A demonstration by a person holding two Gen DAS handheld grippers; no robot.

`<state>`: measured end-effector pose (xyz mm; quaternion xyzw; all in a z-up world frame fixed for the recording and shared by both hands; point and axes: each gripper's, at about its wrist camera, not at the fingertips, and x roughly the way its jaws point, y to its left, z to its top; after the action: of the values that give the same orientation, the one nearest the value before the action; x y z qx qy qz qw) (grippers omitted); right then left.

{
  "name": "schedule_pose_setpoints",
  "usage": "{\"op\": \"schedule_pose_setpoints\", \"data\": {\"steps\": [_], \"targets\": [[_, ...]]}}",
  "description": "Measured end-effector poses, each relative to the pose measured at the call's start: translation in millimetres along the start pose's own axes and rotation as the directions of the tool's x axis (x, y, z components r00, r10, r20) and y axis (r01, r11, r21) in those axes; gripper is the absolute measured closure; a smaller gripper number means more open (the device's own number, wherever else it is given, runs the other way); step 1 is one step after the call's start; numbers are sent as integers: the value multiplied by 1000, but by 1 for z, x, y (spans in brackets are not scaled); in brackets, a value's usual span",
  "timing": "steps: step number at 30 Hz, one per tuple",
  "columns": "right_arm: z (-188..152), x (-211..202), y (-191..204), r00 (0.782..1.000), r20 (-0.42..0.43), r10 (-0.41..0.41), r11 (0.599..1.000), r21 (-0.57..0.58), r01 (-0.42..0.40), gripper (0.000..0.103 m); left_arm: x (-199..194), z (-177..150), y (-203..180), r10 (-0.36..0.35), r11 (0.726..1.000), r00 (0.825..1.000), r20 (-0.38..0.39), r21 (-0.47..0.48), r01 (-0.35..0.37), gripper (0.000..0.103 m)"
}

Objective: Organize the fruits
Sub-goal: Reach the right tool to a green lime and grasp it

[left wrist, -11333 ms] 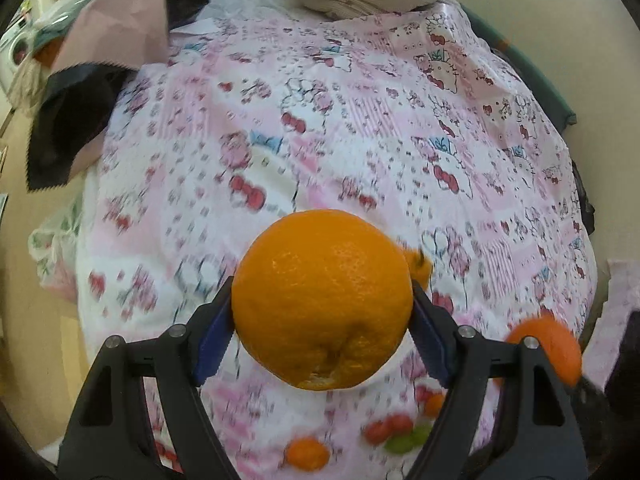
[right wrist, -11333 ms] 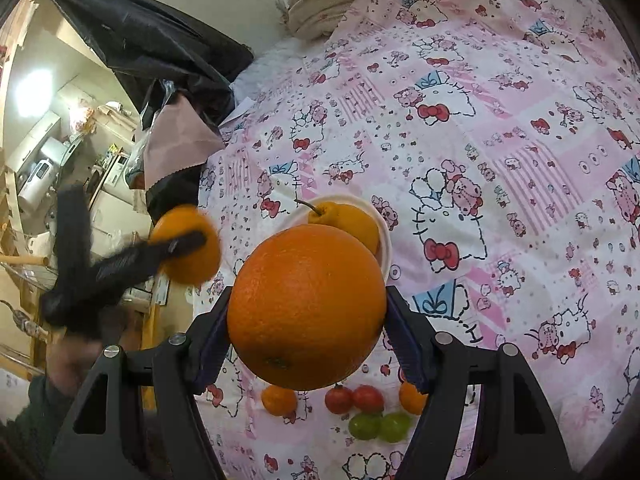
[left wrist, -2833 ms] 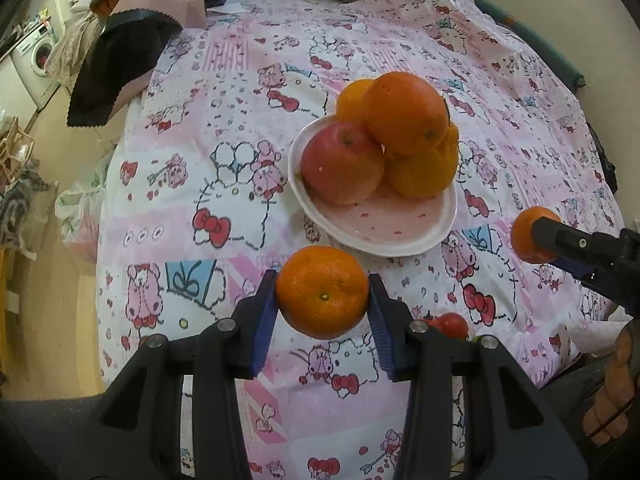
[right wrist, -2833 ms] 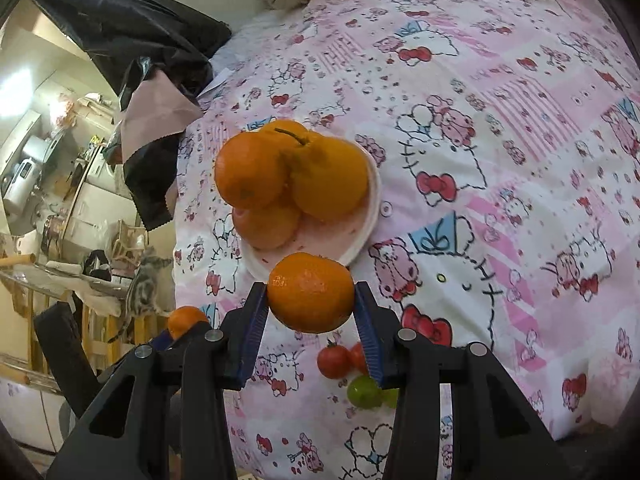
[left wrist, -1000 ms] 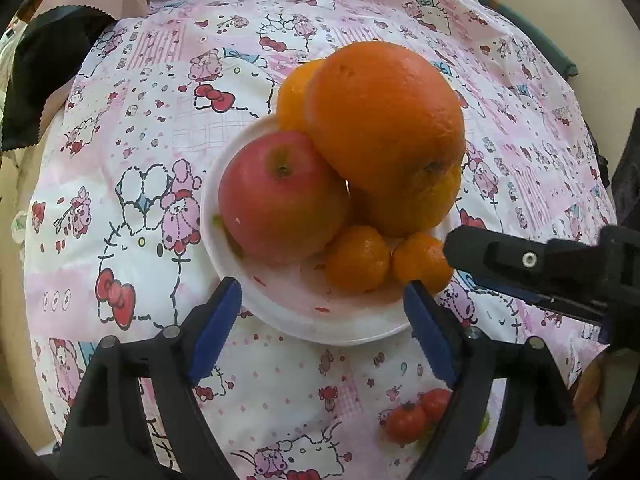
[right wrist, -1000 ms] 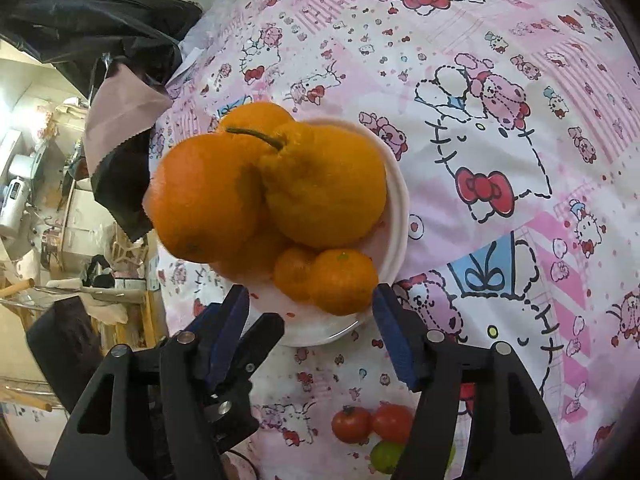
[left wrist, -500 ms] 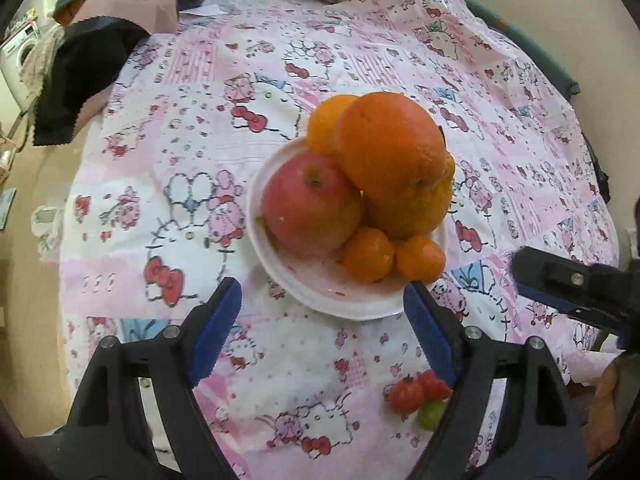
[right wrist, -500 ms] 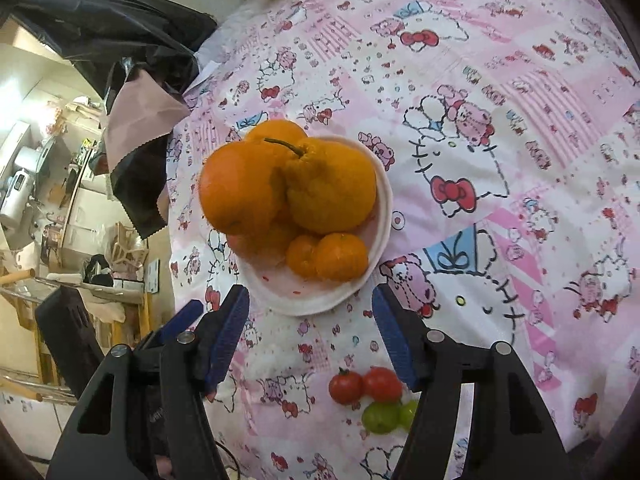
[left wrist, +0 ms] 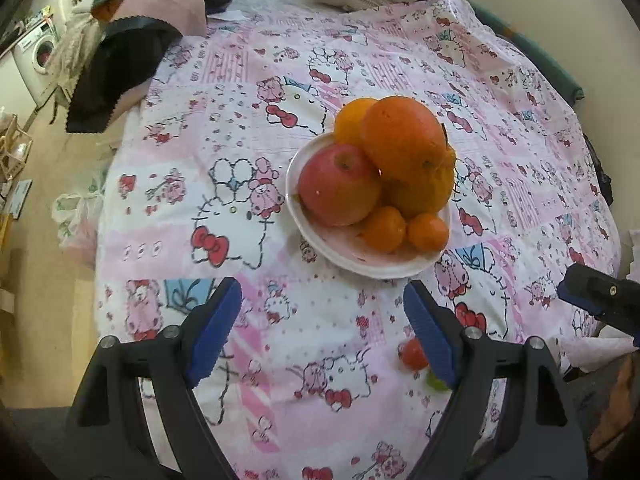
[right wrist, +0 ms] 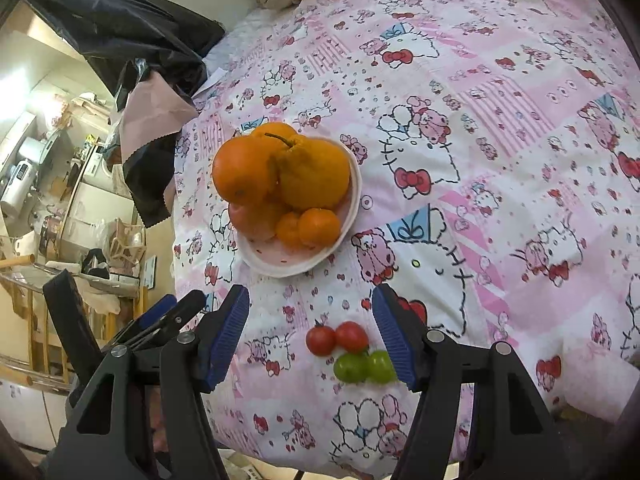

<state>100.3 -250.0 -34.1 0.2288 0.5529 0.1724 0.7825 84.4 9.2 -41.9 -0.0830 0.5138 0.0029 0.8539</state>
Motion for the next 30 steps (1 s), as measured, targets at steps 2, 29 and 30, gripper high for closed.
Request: {"op": "schedule_pose_setpoints", "data": {"steps": [2,29,30], "targets": [[-4,-4,0,1000,9,-9,1000,-9,9,36,-8,-6,-1,-4,1000,1000,5,6,4,22],[-36,71,-46,931,-324,-171,983,14,185,59,-31,-44,-2,7,999,1000,2,-34,-7,22],[-37,77,-47,925,-340,-167,982,25,186,64,-30,-43,-1,7,999,1000,-2,-40,-7,22]]}}
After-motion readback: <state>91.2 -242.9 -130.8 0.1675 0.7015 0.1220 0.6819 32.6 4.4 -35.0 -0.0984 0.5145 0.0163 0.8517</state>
